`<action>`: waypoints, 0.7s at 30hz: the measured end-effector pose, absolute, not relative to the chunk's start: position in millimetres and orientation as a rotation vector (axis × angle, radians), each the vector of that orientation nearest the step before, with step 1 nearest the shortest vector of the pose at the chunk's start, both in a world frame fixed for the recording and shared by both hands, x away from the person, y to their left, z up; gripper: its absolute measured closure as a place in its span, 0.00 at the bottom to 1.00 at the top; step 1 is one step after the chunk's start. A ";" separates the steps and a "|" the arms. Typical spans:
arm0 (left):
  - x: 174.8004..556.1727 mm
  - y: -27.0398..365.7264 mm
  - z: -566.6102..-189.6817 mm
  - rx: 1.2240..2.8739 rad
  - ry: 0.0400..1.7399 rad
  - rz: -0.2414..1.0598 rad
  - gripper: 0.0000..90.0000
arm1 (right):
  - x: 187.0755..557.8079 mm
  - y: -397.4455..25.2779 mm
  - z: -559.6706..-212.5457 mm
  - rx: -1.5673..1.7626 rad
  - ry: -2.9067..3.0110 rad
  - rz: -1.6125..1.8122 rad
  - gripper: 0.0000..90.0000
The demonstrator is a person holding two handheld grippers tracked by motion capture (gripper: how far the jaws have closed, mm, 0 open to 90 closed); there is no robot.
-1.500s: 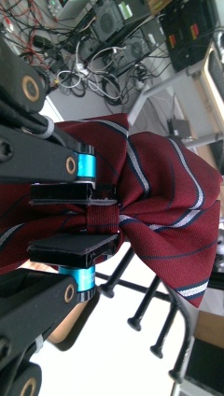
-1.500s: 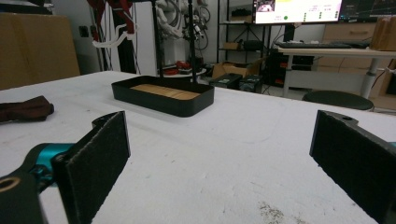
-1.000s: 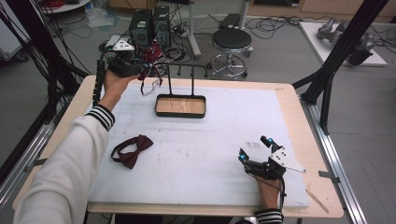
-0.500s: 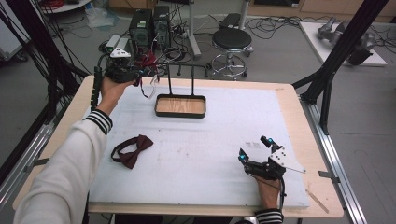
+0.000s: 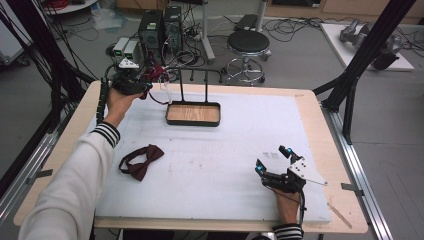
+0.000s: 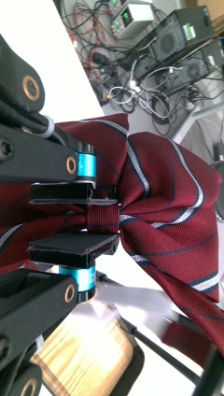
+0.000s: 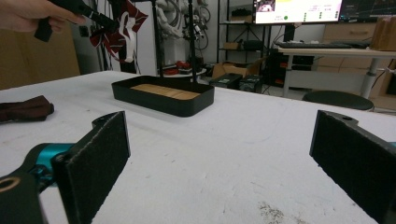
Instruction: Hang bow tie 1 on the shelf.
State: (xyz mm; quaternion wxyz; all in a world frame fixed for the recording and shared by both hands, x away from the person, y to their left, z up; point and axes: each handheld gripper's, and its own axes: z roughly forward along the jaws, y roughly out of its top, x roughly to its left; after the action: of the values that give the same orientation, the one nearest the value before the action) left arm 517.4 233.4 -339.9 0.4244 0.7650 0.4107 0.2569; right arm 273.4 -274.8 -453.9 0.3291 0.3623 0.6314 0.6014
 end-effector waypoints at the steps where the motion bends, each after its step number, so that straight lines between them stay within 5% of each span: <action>1: 517.1 233.4 -340.8 1.911 1.025 0.641 0.83 | 273.3 -274.6 -454.0 0.949 1.651 1.573 0.05; 13: 515.8 236.9 -353.3 1.930 1.052 0.610 0.79 | 273.5 -274.6 -453.9 0.946 1.648 1.569 0.04; 19: 512.0 242.5 -353.8 1.896 1.037 0.633 0.29 | 273.1 -274.4 -453.9 0.953 1.650 1.571 0.05; 21: 508.6 246.0 -351.7 1.881 1.025 0.631 0.22 | 273.1 -274.5 -453.9 0.952 1.650 1.570 0.05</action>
State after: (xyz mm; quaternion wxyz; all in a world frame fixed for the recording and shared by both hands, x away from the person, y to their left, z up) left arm 508.6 246.0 -351.7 0.4387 0.7568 0.4126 0.2540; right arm 273.1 -274.5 -453.9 0.3301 0.3641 0.6309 0.6004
